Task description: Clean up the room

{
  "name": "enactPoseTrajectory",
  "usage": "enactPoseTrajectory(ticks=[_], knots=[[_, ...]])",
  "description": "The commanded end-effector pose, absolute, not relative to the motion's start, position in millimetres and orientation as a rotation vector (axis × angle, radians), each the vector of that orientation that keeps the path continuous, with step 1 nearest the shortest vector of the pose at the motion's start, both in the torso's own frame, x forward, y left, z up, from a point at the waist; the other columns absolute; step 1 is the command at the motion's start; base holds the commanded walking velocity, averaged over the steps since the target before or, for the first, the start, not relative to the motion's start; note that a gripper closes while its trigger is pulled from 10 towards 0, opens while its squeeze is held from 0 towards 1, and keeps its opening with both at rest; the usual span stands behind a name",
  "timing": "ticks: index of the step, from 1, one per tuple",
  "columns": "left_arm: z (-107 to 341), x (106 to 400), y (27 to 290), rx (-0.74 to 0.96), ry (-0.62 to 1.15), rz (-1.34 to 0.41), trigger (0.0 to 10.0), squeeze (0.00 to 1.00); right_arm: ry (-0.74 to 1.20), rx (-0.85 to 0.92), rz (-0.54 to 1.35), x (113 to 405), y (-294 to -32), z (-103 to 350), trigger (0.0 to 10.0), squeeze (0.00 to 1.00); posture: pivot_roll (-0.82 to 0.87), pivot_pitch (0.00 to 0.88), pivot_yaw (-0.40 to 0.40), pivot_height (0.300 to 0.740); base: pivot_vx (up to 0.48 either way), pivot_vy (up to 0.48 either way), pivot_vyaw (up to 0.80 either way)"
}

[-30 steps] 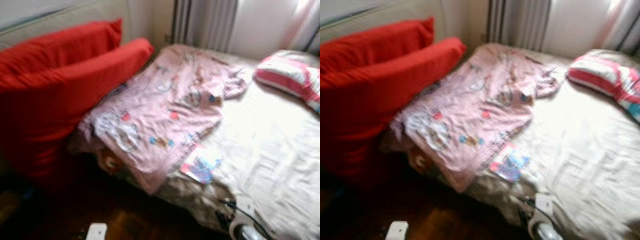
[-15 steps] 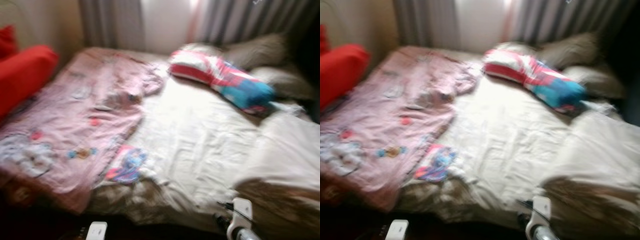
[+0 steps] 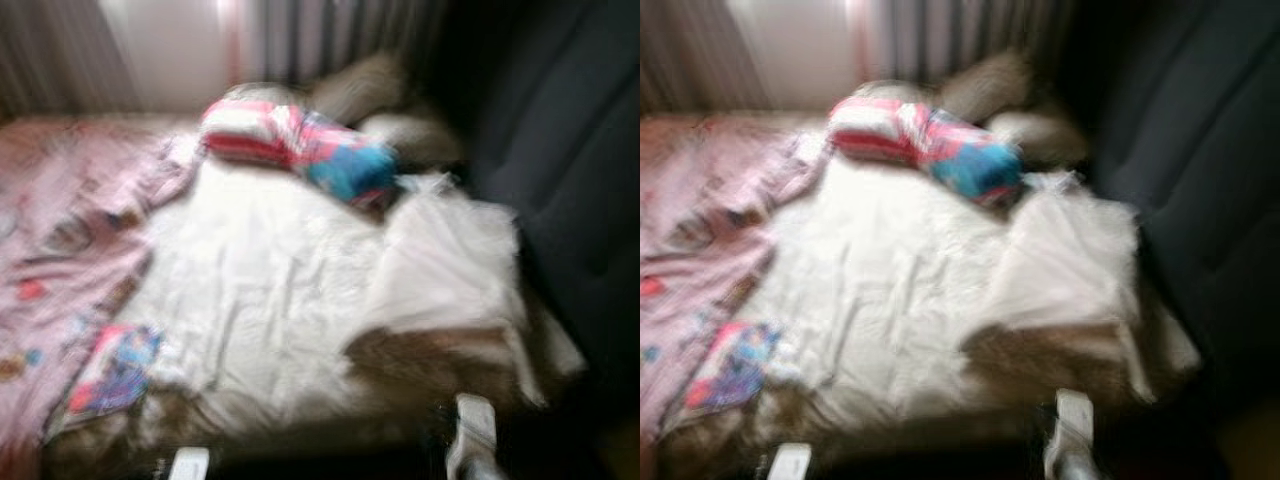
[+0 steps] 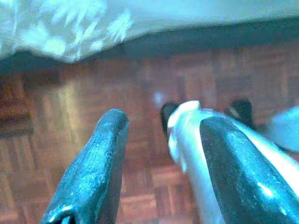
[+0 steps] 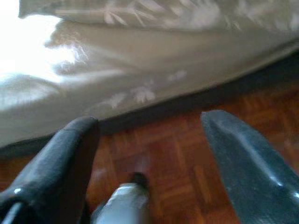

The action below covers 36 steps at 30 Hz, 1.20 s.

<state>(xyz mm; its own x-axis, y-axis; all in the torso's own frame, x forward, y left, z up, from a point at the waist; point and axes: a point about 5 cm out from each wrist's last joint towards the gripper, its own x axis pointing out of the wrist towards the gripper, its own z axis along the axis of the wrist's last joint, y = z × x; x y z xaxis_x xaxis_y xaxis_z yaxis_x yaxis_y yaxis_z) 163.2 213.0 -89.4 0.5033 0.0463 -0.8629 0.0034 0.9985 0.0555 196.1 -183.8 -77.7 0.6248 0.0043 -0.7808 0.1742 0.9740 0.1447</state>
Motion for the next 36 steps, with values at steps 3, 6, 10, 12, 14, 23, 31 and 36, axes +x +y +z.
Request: enactPoseTrajectory(ticks=[3, 6, 10, 12, 14, 23, 31, 36], knots=[[-90, 163, 213, 0.062, 1.049, 0.017, 10.0, 0.0, 0.867, 0.209, -0.113, 201, -188, -74, 10.0, 0.0, -0.02, 0.001, 0.022, 0.74, 0.0, -0.431, 0.0], [-89, 163, 214, 0.065, 1.049, 0.017, 10.0, 0.0, 0.865, 0.212, -0.114, 201, -188, -74, 10.0, 0.0, -0.02, 0.004, 0.024, 0.74, 0.0, -0.429, 0.0], [-89, 164, 214, 0.067, 1.048, 0.017, 10.0, 0.0, 0.861, 0.215, -0.114, 202, -187, -74, 10.0, 0.0, -0.02, 0.008, 0.027, 0.74, 0.0, -0.431, 0.0], [-89, 165, 214, 0.068, 1.048, 0.017, 10.0, 0.0, 0.857, 0.208, -0.109, 202, -187, -74, 10.0, 0.0, -0.03, 0.011, 0.027, 0.74, 0.0, -0.42, 0.0], [-89, 165, 214, 0.068, 1.048, 0.021, 10.0, 0.0, 0.85, 0.199, -0.101, 203, -187, -73, 10.0, 0.0, -0.03, 0.014, 0.028, 0.74, 0.0, -0.167, 0.0], [-89, 163, 218, 0.077, 1.046, 0.029, 10.0, 0.0, 0.829, 0.185, -0.087, 206, -186, -71, 10.0, 0.0, -0.03, 0.033, 0.027, 0.74, 0.0, 0.0, 0.36], [-73, 199, 209, 0.086, 0.916, 0.014, 10.0, 0.0, 0.781, 0.183, -0.109, 208, -187, -69, 10.0, 0.0, -0.04, 0.051, 0.032, 0.74, 0.0, 0.0, 0.0], [-55, 224, 214, 0.054, 0.768, 0.038, 10.0, 0.0, 0.688, 0.123, -0.118, 211, -190, -63, 10.0, 0.0, -0.05, 0.071, 0.037, 0.74, 0.0, 0.0, 0.0]])
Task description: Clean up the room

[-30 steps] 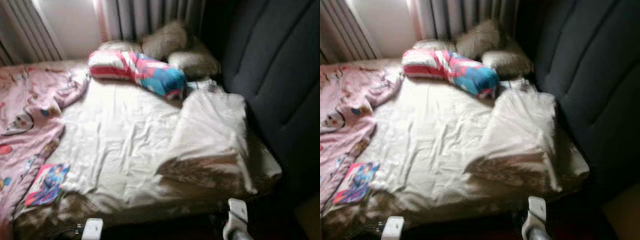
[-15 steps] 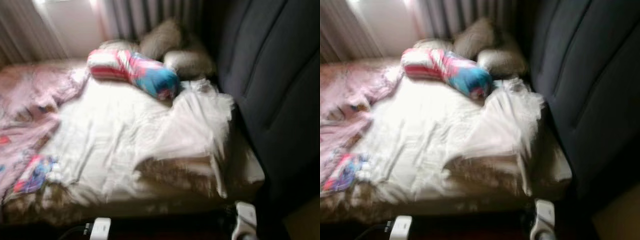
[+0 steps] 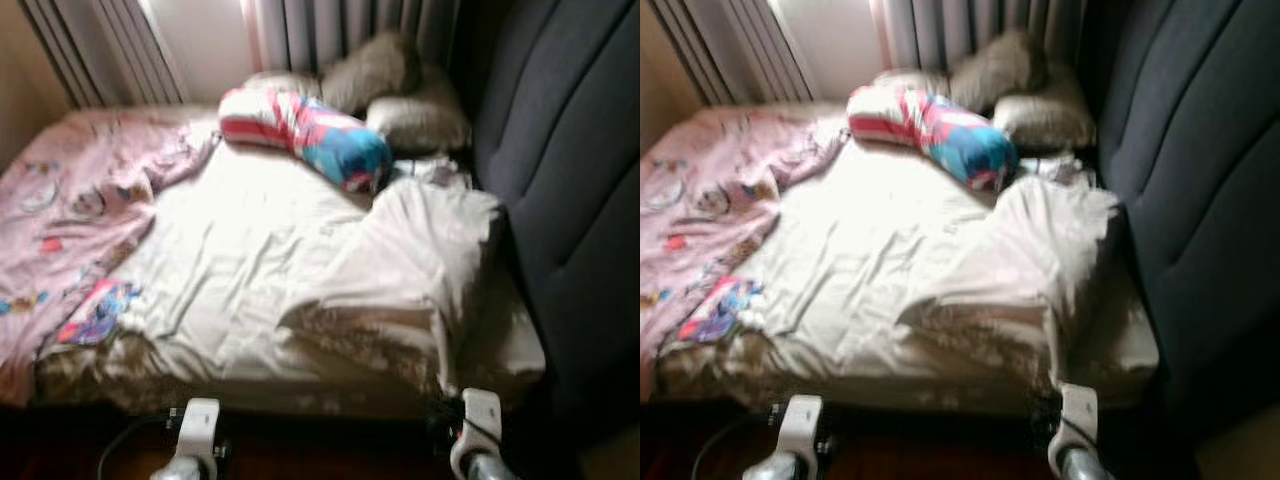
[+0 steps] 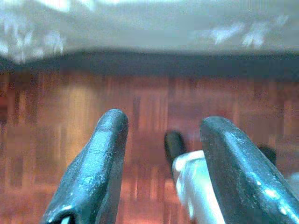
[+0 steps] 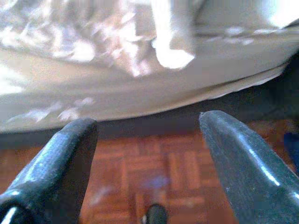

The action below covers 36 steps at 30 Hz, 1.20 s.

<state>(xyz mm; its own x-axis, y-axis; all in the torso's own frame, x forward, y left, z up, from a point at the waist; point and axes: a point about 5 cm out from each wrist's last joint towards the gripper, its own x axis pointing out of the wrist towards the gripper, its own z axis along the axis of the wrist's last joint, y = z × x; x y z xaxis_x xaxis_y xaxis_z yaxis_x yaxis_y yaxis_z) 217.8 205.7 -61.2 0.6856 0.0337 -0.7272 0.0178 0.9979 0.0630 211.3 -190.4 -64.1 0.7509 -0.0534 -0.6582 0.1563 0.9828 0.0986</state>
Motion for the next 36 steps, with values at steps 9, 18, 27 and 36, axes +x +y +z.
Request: enactPoseTrajectory(ticks=[9, 18, 27, 36], knots=[[-27, 253, 209, 0.023, 0.501, -0.001, 10.0, 0.0, 0.572, 0.091, -0.136, 207, -197, -58, 10.0, 0.0, -0.07, 0.067, 0.023, 0.74, 0.0, 0.0, 0.0], [12, 274, 163, 0.01, 0.142, -0.127, 10.0, 0.0, 0.147, -0.004, -0.11, 267, -235, 15, 10.0, 0.0, -0.11, 0.069, 0.006, 0.74, 0.0, 0.0, 0.0], [13, 260, 156, 0.044, 0.101, -0.16, 10.0, 0.0, 0.067, 0.059, -0.078, 261, -229, 20, 10.0, 0.0, -0.09, 0.076, -0.004, 0.74, 0.0, 0.0, 0.0], [33, 265, 196, 0.11, 0.033, -0.062, 10.0, 0.0, 0.083, 0.09, 0.059, 263, -189, 14, 10.0, 0.0, -0.07, 0.085, 0.032, 0.74, 0.0, 0.0, 0.0]])
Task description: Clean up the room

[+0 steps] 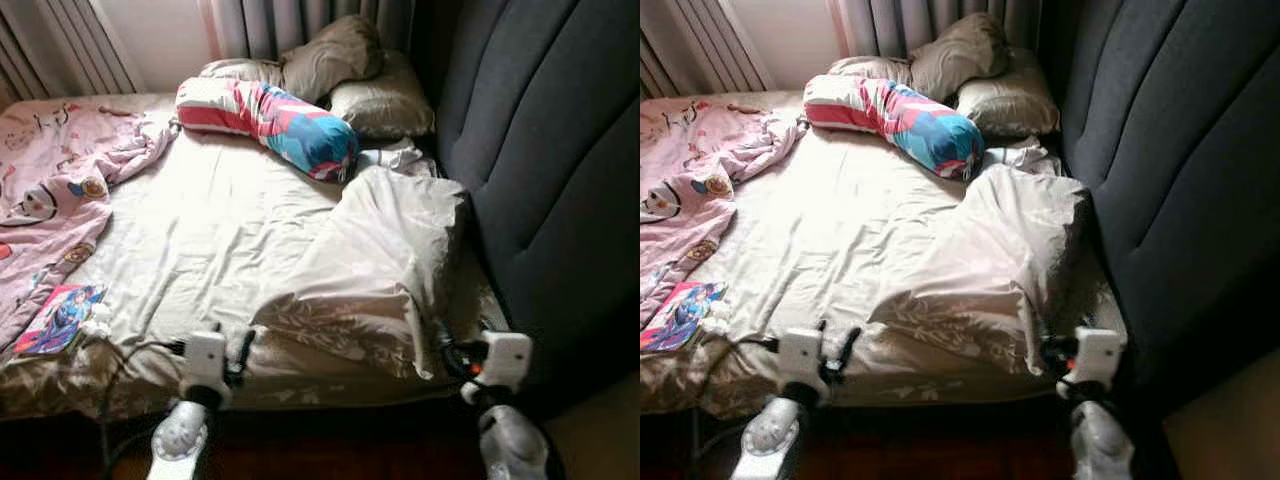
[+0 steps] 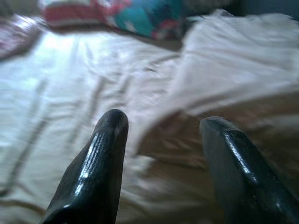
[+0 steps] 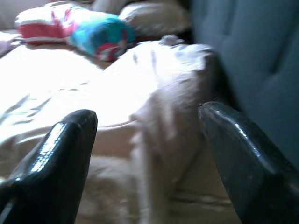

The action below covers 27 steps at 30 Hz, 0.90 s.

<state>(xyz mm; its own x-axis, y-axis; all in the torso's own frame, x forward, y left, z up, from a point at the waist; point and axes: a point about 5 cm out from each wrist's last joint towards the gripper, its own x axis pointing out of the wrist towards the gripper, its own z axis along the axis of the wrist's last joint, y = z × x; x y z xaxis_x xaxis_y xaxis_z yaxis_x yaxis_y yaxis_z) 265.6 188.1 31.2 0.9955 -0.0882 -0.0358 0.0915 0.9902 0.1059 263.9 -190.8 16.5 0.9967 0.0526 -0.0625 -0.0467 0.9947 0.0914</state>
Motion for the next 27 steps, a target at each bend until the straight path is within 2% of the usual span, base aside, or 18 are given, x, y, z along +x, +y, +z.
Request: enactPoseTrajectory(ticks=[1, 4, 10, 16, 19, 27], knots=[[36, 265, 200, 0.122, 0.028, -0.048, 10.0, 0.0, 0.088, 0.099, 0.067, 262, -185, 13, 10.0, 0.0, -0.07, 0.082, 0.046, 0.74, 0.0, 0.0, 0.0], [45, 264, 210, 0.135, 0.006, -0.023, 10.0, 0.0, 0.097, 0.101, 0.109, 260, -174, 10, 10.0, 0.0, -0.06, 0.089, 0.069, 0.74, 0.0, 0.0, 0.0], [47, 252, 216, 0.153, 0.015, -0.04, 10.0, 0.0, 0.093, 0.078, 0.106, 254, -174, 9, 10.0, 0.0, -0.07, 0.093, 0.107, 0.74, 0.0, 0.0, 0.0], [36, 238, 221, 0.098, 0.068, 0.008, 10.0, 0.0, 0.09, 0.058, 0.086, 251, -185, 12, 10.0, 0.0, -0.07, 0.107, 0.075, 0.74, 0.0, 0.0, 0.0], [38, 237, 216, 0.071, 0.063, 0.01, 10.0, 0.0, 0.083, 0.052, 0.082, 253, -190, 15, 10.0, 0.0, -0.07, 0.12, 0.053, 0.74, 0.0, 0.0, 0.0], [36, 236, 203, 0.063, 0.071, -0.029, 10.0, 0.0, 0.085, 0.033, 0.094, 258, -188, 19, 10.0, 0.0, -0.06, 0.087, 0.025, 0.74, 0.0, 0.0, 0.0]])
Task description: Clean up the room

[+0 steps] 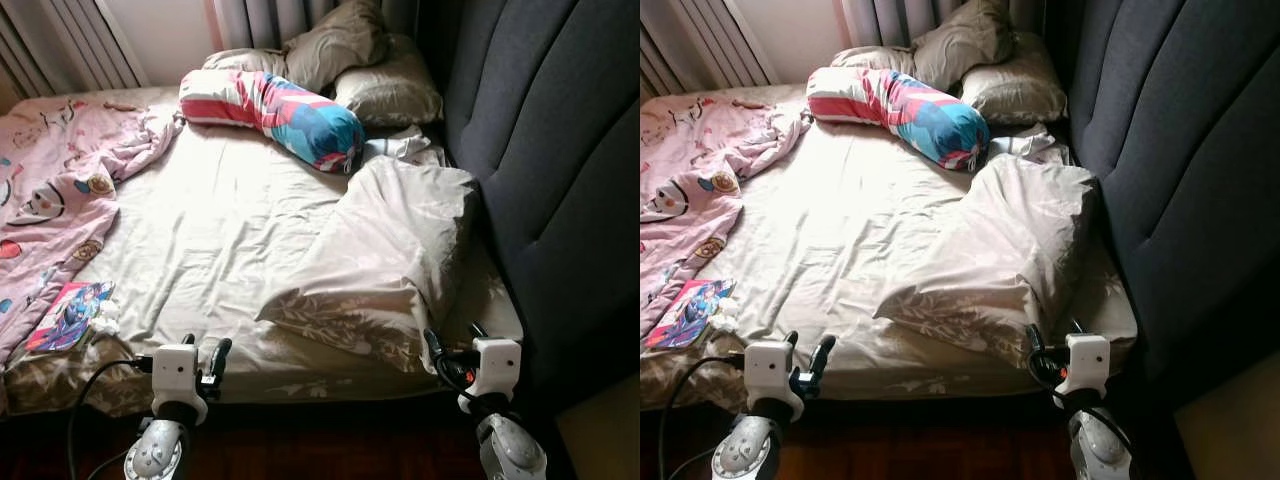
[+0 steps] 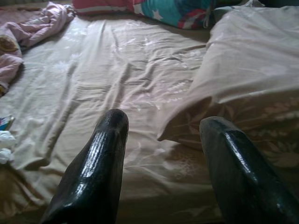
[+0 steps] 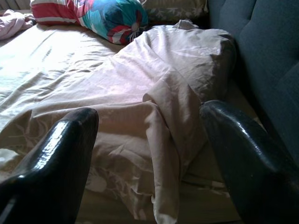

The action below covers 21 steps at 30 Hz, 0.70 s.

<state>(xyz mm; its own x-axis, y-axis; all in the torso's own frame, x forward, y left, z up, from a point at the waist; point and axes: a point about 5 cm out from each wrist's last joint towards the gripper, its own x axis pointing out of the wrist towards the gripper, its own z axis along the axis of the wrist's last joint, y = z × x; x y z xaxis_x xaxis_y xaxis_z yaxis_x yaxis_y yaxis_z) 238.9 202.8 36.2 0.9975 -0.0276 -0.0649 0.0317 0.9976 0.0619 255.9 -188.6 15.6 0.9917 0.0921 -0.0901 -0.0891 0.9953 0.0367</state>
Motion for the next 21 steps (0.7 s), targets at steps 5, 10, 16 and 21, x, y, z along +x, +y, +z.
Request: enactPoseTrajectory(ticks=[5, 10, 16, 21], knots=[[39, 236, 201, 0.111, 0.064, -0.037, 10.0, 0.0, 0.08, 0.031, 0.104, 261, -186, 22, 10.0, 0.0, -0.05, 0.09, 0.025, 0.74, 0.0, 0.0, 0.0], [37, 235, 197, 0.086, 0.075, -0.055, 10.0, 0.0, 0.083, 0.031, 0.1, 257, -181, 19, 10.0, 0.0, -0.08, 0.079, 0.046, 0.74, 0.0, 0.0, 0.0], [44, 246, 191, 0.09, 0.058, -0.082, 10.0, 0.0, 0.084, 0.028, 0.093, 254, -182, 19, 10.0, 0.0, -0.09, 0.106, 0.054, 0.74, 0.042, 0.0, 0.0], [46, 248, 190, 0.089, 0.054, -0.09, 10.0, 0.0, 0.083, 0.029, 0.081, 254, -184, 20, 10.0, 0.0, -0.1, 0.132, 0.053, 0.74, 0.294, 0.0, 0.0]])
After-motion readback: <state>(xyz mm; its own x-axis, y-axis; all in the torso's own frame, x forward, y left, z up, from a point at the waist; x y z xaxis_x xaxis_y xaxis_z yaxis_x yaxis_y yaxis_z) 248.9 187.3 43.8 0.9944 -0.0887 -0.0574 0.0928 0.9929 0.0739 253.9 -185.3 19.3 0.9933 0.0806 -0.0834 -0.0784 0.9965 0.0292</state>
